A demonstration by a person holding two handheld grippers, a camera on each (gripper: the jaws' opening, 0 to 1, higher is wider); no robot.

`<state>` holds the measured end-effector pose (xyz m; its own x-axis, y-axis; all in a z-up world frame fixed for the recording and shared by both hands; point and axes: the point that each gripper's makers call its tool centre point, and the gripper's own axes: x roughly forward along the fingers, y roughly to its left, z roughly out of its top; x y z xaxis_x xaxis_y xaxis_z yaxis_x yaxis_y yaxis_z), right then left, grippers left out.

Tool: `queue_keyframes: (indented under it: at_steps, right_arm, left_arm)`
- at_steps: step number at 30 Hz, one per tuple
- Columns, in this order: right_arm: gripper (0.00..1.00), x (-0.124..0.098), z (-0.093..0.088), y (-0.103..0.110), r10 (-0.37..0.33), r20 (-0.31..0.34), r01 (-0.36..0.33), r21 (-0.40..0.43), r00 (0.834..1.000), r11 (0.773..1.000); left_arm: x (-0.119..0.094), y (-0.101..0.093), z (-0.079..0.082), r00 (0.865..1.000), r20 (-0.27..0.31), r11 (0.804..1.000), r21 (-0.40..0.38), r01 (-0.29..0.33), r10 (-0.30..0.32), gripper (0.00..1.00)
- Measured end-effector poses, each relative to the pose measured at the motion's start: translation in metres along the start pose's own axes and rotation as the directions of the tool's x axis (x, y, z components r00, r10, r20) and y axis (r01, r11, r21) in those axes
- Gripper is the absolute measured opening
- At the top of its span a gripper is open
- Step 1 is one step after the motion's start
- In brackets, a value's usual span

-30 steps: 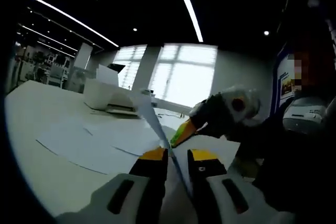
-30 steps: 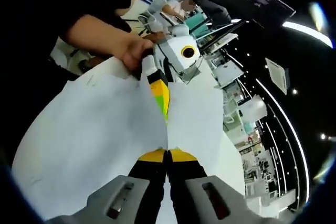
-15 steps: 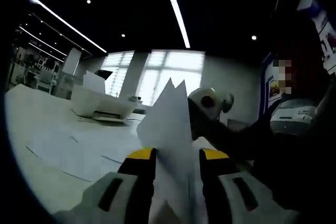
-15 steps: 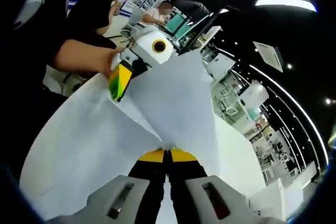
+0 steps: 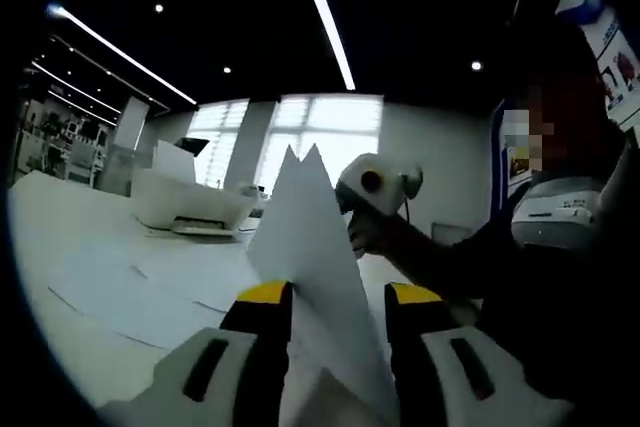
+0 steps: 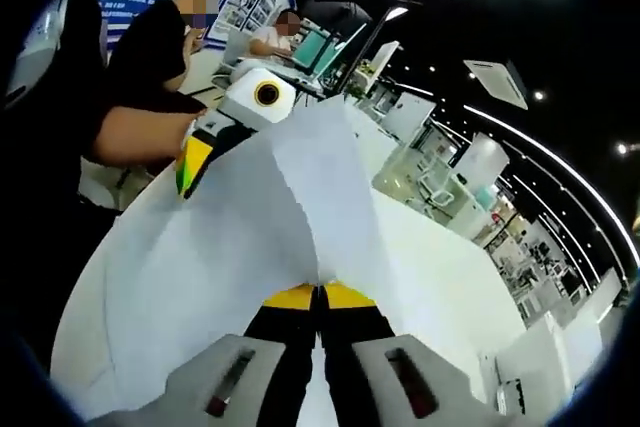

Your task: Organize the stack of printing papers by aligning and flattening the scattered papers on the table

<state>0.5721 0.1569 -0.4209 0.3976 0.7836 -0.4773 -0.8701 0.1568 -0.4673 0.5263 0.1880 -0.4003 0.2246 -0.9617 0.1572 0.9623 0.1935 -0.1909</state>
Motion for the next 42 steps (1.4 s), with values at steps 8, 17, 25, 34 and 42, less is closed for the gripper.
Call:
queue_keyframes:
  at_steps: [8, 17, 25, 34, 42]
  right_arm:
    - [0.0, 0.001, 0.01, 0.001, 0.003, -0.004, -0.003, 0.013, 1.0, 1.0]
    - [0.0, 0.003, 0.015, 0.001, 0.02, -0.018, -0.018, 0.102, 1.0, 0.995]
    - [0.0, 0.006, 0.016, 0.006, 0.042, -0.048, -0.034, 0.157, 0.998, 0.987]
    - [0.1, 0.002, 0.024, 0.006, 0.008, -0.016, -0.008, 0.028, 1.0, 1.0]
    - [0.17, -0.018, 0.028, -0.008, -0.074, 0.034, 0.074, 0.016, 0.997, 0.997]
  left_arm:
    - [0.0, 0.006, -0.003, 1.0, -0.016, 1.0, -0.007, -0.019, 0.019, 0.41]
    - [-0.003, 0.013, -0.008, 0.998, -0.044, 0.999, -0.004, -0.044, 0.043, 0.36]
    - [-0.005, 0.021, -0.015, 0.992, -0.089, 0.996, 0.047, -0.082, 0.086, 0.24]
    - [-0.011, 0.036, -0.016, 0.98, -0.107, 0.983, 0.092, -0.156, 0.166, 0.06]
    - [-0.014, 0.039, -0.012, 0.978, -0.086, 0.98, 0.085, -0.182, 0.189, 0.06]
